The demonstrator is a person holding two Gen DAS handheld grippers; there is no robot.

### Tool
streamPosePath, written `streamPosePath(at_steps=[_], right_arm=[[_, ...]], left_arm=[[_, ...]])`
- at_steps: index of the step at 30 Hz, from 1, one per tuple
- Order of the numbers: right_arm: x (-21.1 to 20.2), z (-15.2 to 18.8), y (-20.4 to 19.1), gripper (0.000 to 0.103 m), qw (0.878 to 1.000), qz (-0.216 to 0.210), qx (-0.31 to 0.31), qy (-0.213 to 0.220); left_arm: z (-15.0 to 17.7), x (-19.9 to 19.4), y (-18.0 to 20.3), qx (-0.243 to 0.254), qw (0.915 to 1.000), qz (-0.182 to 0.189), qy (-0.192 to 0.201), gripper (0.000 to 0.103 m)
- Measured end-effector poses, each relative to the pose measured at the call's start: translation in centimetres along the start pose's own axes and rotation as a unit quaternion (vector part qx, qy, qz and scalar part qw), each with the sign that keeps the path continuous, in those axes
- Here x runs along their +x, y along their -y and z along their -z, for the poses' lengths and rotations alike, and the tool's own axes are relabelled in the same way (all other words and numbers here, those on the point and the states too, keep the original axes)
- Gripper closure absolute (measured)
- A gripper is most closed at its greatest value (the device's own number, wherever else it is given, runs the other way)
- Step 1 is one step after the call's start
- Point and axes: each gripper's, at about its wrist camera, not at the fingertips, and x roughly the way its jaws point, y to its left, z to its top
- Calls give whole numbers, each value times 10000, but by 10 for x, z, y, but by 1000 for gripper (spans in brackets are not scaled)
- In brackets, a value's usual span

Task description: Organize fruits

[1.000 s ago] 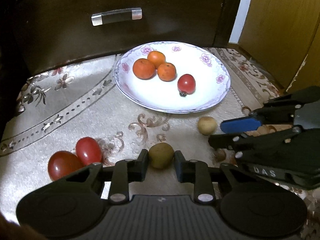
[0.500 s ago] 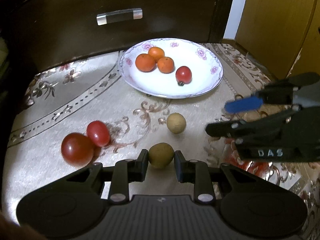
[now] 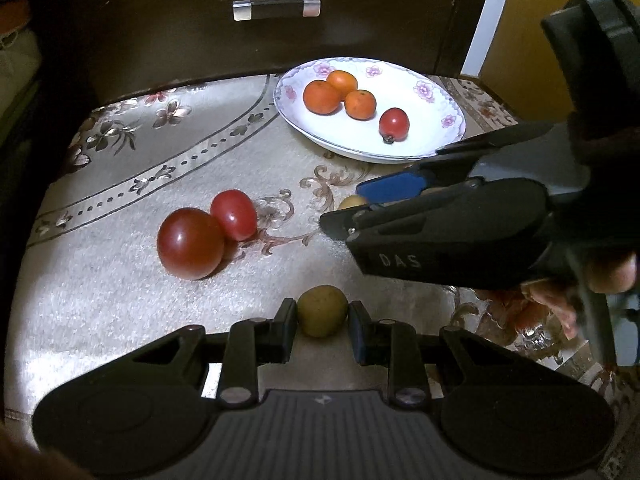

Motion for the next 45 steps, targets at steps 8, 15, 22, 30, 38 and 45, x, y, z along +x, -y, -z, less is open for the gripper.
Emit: streamPosePath(at_steps=[8, 15, 22, 30, 38, 45], right_arm=[[-12, 10, -3, 82, 9993, 366, -50, -111], [-54, 40, 14, 82, 9940, 910, 547, -281], [-77, 63, 30, 82, 9829, 1293, 1280, -289], [-71, 66, 22, 82, 9848, 1189, 1224, -335], [-77, 67, 28, 82, 9855, 1166, 1208, -252], [-75, 57, 24, 82, 9861, 1155, 1186, -126]], left_arm=[[-6, -1, 4, -102, 9999, 81, 72, 69], [-20, 2, 35, 249, 9995, 168, 107, 69], [-14, 7, 70, 747, 9972, 32, 11, 69], [-7, 5, 79, 712, 9967, -380, -83, 69], [-16, -3, 67, 467, 9982, -364, 132, 69], [-31, -6, 62, 406, 9984, -227, 306, 69]])
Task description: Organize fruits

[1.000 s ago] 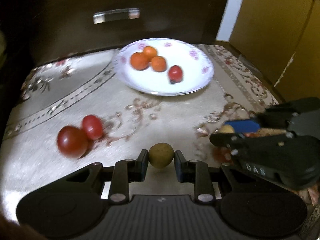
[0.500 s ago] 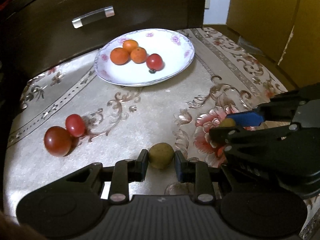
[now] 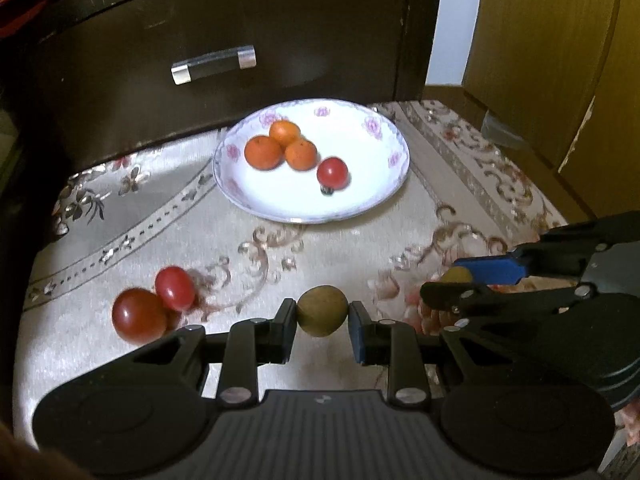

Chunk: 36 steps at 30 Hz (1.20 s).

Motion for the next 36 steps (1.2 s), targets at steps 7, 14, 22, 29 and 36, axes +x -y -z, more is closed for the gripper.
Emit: streamPosePath(at_steps=[7, 14, 22, 29, 36], right_arm=[[2, -20, 0, 82, 9999, 32, 49, 115], [3, -35, 7, 82, 9996, 77, 170, 224], [10, -55, 18, 82, 9993, 169, 107, 326], [26, -74, 24, 82, 9991, 181, 38, 393], [43, -86, 29, 82, 9988, 141, -33, 458]], left_arm=[[-13, 3, -6, -93, 9999, -1, 105, 69], [-30, 7, -4, -43, 9997, -86, 220, 70], [-53, 19, -7, -37, 9993, -140, 330, 70], [-67, 37, -17, -128, 9992, -179, 340, 70], [-75, 52, -20, -139, 9991, -214, 336, 70]])
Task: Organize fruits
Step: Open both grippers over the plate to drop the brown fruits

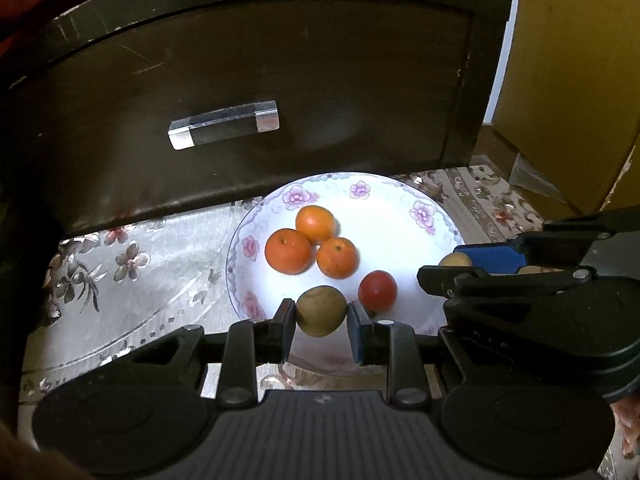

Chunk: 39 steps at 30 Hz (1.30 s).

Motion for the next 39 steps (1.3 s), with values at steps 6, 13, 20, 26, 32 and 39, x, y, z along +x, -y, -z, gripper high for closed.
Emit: streamPosePath(at_steps=[6, 13, 20, 26, 32, 39], right_arm=[[13, -3, 3, 82, 10000, 17, -30, -9], [21, -4, 3, 82, 10000, -44, -51, 7], [28, -5, 2, 82, 9999, -84, -107, -7], [32, -6, 1, 81, 9998, -110, -138, 21], [33, -5, 0, 80, 9998, -67, -158, 48], [30, -7, 0, 77, 9997, -27, -204, 125]], left_arm=[[-2, 11, -2, -36, 10000, -4, -24, 70], [-2, 16, -6, -85, 9999, -28, -58, 70], [-2, 22, -10, -136, 9999, -36, -85, 70], [-2, 26, -12, -194, 9997, -29, -120, 70], [-1, 27, -11, -190, 9997, -76, -147, 68], [-3, 21, -11, -197, 9997, -106, -55, 67]])
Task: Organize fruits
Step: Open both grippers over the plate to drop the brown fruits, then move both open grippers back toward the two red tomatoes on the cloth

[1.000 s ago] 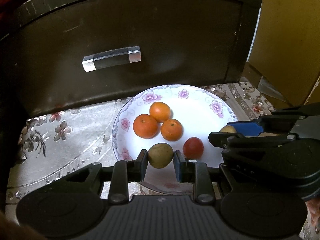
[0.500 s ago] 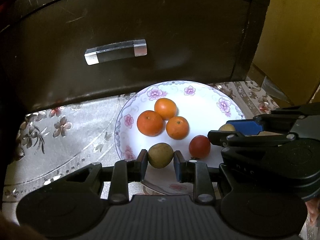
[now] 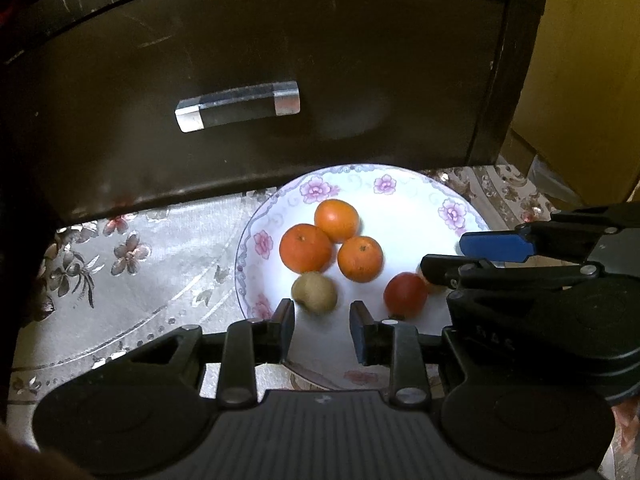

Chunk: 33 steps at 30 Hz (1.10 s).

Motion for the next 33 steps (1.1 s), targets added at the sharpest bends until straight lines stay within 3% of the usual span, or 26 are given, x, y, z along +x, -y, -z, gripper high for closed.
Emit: streamPosePath(at_steps=[4, 16, 26, 33], right_arm=[[-4, -2, 2, 72, 10000, 18, 29, 78], [-30, -11, 15, 70, 9981, -118, 456, 391], [-46, -6, 25, 68, 9958, -185, 829, 355], [-59, 5, 9, 66, 9964, -284, 723, 353]], left_arm=[[-1, -5, 0, -15, 10000, -17, 53, 64], [2, -26, 1, 16, 9999, -27, 146, 61], [13, -50, -4, 15, 9998, -95, 168, 60], [26, -70, -2, 111, 9997, -135, 156, 60]])
